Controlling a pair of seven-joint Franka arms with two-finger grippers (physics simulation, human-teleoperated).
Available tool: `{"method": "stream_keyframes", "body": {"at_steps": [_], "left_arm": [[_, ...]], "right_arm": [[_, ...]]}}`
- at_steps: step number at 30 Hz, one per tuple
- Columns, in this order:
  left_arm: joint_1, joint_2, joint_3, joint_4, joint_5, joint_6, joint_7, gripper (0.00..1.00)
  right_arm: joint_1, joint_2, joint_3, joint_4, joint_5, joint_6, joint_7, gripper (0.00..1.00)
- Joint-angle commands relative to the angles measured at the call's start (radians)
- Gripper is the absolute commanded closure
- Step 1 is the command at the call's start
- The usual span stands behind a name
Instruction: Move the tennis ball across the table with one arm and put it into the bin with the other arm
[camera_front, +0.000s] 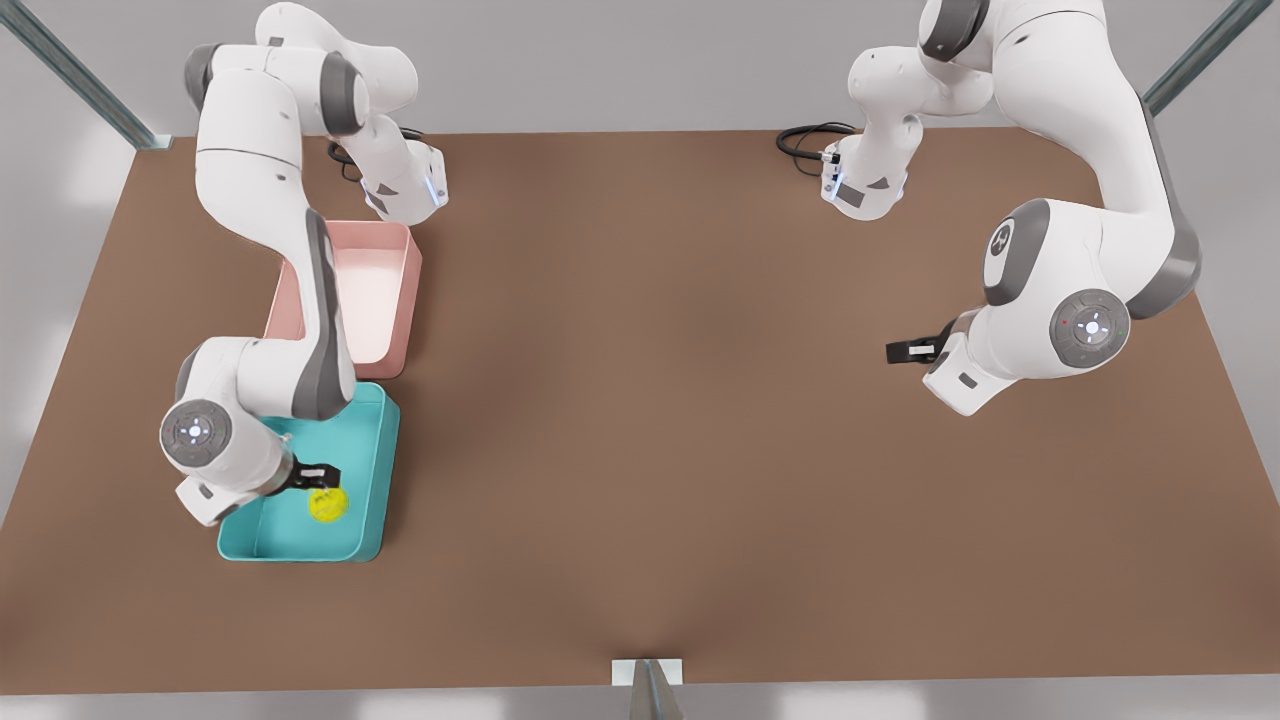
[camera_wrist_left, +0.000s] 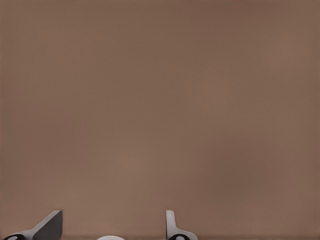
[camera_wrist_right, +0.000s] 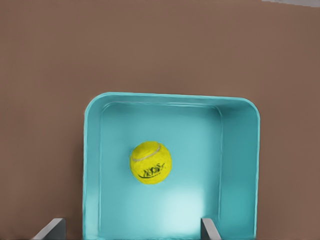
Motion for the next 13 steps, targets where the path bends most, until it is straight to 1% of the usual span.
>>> {"method": "stream_keyframes", "body": {"at_steps": [1, 2, 4, 6, 7, 12, 13], "left_arm": [[0.000, -0.001, 0.000, 0.001, 0.001, 0.000, -0.002, 0.00], [0.000, 0.002, 0.000, 0.001, 0.001, -0.001, -0.002, 0.00], [0.000, 0.006, 0.000, 0.001, 0.001, 0.000, -0.002, 0.00], [0.000, 0.006, 0.000, 0.001, 0.001, 0.000, -0.002, 0.00], [0.000, 0.006, 0.000, 0.001, 0.001, 0.000, -0.002, 0.00], [0.000, 0.006, 0.000, 0.001, 0.001, -0.001, -0.002, 0.00], [0.000, 0.005, 0.000, 0.001, 0.001, -0.001, -0.002, 0.00]], "right_arm": [[-0.029, -0.087, 0.069, 0.005, 0.029, -0.252, -0.175, 0.00], [-0.056, -0.136, 0.109, 0.007, -0.014, -0.300, -0.164, 0.00], [-0.070, -0.219, 0.126, 0.004, -0.032, -0.381, -0.159, 0.00], [-0.083, -0.273, 0.133, -0.008, -0.020, -0.423, -0.150, 0.00], [-0.084, -0.296, 0.134, -0.008, -0.017, -0.460, -0.089, 0.00], [-0.129, -0.357, 0.212, -0.033, -0.014, -0.473, -0.012, 0.00], [-0.129, -0.363, 0.212, -0.033, -0.014, -0.473, -0.004, 0.00]]}}
